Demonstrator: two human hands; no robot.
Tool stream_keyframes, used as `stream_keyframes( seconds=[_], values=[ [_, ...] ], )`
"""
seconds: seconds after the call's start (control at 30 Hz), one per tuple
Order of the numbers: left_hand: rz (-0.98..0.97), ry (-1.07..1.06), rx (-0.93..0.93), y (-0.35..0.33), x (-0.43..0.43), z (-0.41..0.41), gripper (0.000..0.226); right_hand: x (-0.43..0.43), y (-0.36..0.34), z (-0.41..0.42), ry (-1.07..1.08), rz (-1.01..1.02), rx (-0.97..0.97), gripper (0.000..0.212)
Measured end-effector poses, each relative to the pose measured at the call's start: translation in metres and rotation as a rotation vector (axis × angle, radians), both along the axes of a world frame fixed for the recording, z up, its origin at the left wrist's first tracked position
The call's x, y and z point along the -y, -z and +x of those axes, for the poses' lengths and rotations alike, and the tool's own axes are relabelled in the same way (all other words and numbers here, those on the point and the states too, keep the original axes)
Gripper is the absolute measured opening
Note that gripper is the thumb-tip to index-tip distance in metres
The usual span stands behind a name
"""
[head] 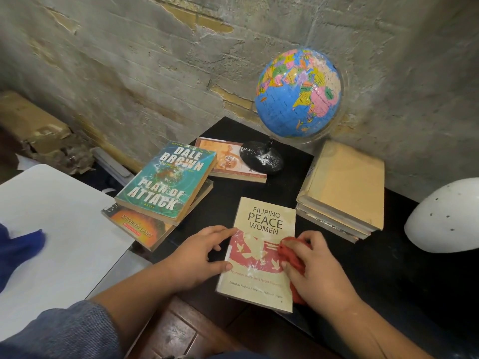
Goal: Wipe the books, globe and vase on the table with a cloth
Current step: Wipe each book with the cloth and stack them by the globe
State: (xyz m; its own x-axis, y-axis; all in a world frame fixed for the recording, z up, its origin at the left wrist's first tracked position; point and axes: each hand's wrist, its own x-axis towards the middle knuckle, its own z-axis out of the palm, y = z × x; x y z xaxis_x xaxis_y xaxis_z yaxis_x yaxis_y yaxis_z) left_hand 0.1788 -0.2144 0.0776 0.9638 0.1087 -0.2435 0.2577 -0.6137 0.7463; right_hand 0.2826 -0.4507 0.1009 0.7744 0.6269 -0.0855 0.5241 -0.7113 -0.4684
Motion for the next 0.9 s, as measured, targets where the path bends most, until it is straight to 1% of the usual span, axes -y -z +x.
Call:
stream_keyframes(
  seconds=[0.1,0.17,0.23,0.3,0.37,0.43,0.5,0.57,0.67,0.7,0.8,0.9],
  values=[
    [0.007,0.000,-0.004,0.000,0.000,0.000,0.071,-0.002,-0.001,-0.013,-0.145,-0.006,-0.069,0.039],
    [0.012,-0.002,-0.006,0.000,-0.001,0.001,0.071,-0.001,-0.001,-0.007,-0.070,0.029,-0.065,0.035],
    [0.015,-0.006,0.000,0.001,0.000,0.000,0.072,0.000,-0.002,-0.005,0.013,0.018,-0.011,0.036],
    [0.018,-0.005,0.003,0.002,-0.001,0.000,0.072,-0.002,-0.004,-0.012,-0.063,-0.011,-0.029,0.036],
    [0.015,-0.006,0.000,0.002,-0.001,0.001,0.072,-0.003,-0.006,-0.020,-0.164,-0.017,-0.093,0.037],
    [0.012,-0.006,0.000,0.002,-0.001,0.001,0.072,-0.003,-0.007,-0.016,-0.111,-0.010,-0.107,0.037],
    [0.006,-0.006,0.003,0.002,-0.001,0.001,0.072,-0.003,-0.007,-0.013,-0.014,-0.017,-0.035,0.037],
    [0.002,-0.006,0.007,0.003,-0.001,0.001,0.072,-0.005,-0.008,-0.020,-0.063,-0.035,-0.031,0.038],
    [0.005,0.000,0.006,0.002,-0.002,0.001,0.072,-0.008,-0.009,-0.028,-0.213,-0.066,-0.110,0.039],
    [0.007,0.001,0.004,0.002,-0.002,0.001,0.072,-0.009,-0.010,-0.024,-0.205,-0.067,-0.109,0.039],
    [0.008,0.002,0.003,0.002,-0.001,0.001,0.072,-0.006,-0.012,-0.012,-0.089,-0.044,-0.051,0.036],
    [0.007,0.005,0.002,0.002,-0.001,0.001,0.072,-0.008,-0.012,-0.018,-0.192,-0.081,-0.086,0.038]
  ],
)
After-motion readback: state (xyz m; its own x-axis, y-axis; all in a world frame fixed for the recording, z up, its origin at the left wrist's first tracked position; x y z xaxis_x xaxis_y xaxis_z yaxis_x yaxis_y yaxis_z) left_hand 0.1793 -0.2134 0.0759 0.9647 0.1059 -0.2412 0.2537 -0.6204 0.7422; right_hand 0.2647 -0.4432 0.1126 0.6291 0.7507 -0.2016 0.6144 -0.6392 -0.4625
